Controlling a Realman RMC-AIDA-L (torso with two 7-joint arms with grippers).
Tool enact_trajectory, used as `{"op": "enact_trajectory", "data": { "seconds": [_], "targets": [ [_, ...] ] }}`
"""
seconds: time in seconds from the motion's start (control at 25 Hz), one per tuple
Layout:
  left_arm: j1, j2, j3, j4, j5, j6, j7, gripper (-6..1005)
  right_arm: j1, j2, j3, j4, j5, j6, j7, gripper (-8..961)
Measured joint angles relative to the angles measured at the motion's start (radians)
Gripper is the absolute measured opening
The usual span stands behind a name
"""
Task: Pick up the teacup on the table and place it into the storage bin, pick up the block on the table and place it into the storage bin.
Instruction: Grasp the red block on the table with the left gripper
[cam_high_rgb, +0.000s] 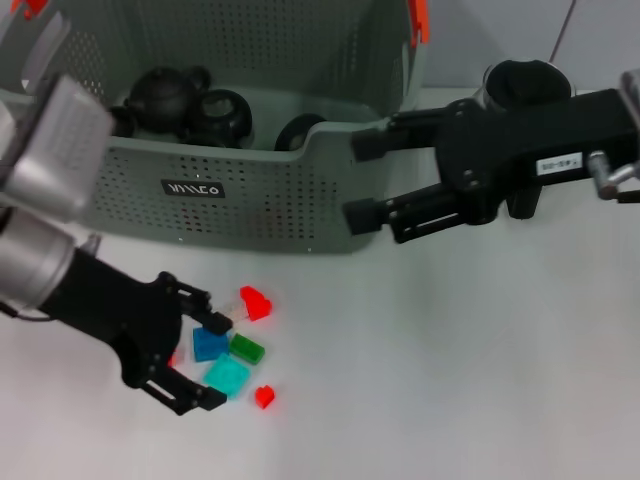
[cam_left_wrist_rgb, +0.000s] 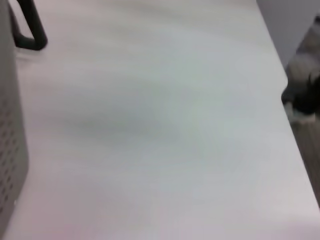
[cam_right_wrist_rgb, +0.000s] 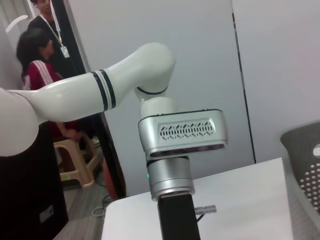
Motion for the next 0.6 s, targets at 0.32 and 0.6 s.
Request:
{"op": "enact_trajectory", "data": {
  "seconds": [0.32,0.6],
  "targets": [
    [-0.015,-0.077,0.118,-0.208,0.111,-0.003,-0.042,855,-0.016,-0.014,0.092,0.023,-0.009,-0.011,0.021,944],
    [0.001,-0.083,0.268,-0.290,0.126,-0.028,-0.079,851,-0.020,-0.003,0.128,0.073,-0.009,0.003,0.010,944]
  ]
}}
